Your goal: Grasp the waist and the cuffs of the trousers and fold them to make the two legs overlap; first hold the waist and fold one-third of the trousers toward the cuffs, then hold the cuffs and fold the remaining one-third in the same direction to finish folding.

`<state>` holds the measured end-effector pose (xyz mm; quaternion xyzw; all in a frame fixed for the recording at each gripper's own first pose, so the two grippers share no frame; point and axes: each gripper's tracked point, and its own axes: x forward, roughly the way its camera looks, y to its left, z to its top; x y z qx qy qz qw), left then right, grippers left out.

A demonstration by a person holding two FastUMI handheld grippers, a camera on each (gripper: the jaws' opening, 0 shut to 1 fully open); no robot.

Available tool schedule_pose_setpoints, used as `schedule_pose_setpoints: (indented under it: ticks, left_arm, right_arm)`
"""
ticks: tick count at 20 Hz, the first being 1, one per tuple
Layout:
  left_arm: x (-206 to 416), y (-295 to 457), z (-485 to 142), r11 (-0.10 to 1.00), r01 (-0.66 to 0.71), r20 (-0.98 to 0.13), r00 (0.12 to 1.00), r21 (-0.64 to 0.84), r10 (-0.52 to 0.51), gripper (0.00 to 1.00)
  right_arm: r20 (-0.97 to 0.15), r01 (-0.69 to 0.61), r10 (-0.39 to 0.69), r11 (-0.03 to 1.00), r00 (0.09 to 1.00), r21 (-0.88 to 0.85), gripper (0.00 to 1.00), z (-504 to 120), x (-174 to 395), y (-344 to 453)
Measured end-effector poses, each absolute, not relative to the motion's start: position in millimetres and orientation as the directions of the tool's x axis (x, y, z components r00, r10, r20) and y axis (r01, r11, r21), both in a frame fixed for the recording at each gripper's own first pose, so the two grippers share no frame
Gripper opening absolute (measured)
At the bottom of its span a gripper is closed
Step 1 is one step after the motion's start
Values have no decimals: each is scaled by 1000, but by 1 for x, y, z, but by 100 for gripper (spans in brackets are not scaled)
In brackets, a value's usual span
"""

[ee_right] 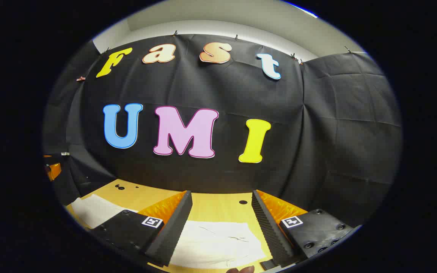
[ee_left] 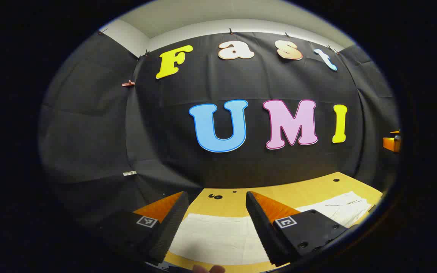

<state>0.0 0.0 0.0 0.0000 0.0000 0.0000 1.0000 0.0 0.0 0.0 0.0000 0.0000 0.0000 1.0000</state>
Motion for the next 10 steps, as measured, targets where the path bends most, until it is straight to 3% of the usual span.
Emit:
schedule_pose_setpoints:
  ticks: [10]
  left_arm:
    - [-3, 12, -8, 1000, 17, 0, 1000, 23, -17, 95]
  right_arm:
    - [7, -18, 18, 999, 1000, -38, 97, 6, -5, 17]
